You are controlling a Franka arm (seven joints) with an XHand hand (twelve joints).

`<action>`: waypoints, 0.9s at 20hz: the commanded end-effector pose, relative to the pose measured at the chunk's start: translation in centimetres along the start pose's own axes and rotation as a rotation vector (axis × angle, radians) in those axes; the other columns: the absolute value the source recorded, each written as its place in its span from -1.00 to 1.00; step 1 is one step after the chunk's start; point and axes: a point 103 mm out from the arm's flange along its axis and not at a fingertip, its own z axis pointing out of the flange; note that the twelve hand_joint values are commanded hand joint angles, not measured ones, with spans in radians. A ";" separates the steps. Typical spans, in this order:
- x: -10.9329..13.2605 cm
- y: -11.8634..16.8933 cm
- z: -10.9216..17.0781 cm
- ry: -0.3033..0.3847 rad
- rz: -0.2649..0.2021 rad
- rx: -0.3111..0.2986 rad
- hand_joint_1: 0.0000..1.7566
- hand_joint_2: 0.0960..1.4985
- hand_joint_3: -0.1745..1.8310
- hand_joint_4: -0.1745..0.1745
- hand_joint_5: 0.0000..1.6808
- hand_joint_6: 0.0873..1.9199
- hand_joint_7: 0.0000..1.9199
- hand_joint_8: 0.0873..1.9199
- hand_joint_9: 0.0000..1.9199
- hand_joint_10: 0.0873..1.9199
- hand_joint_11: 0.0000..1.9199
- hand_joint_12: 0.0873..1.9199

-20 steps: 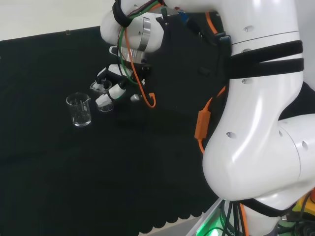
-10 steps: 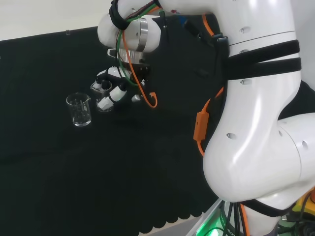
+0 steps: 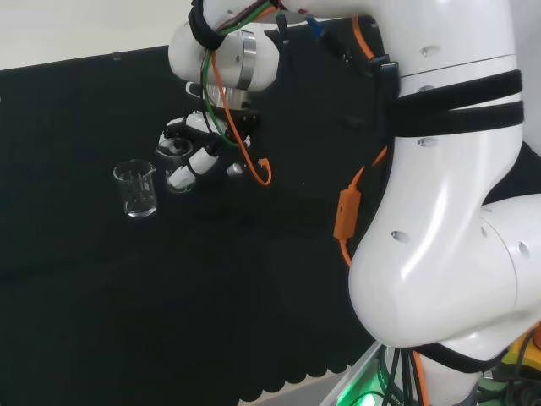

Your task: Place the beaker back on the table.

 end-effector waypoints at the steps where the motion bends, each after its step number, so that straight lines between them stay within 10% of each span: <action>1: 0.2 -0.6 -1.1 0.003 0.006 -0.026 -0.07 -0.35 -0.30 -0.45 -0.49 -0.39 -0.17 -1.00 -0.16 -1.00 -1.00 0.21; 18: 0.4 -7.4 -8.6 -0.026 0.098 -0.117 -0.11 -0.29 -0.39 -0.47 -0.52 -0.51 -0.24 -1.00 -0.21 -1.00 -1.00 0.12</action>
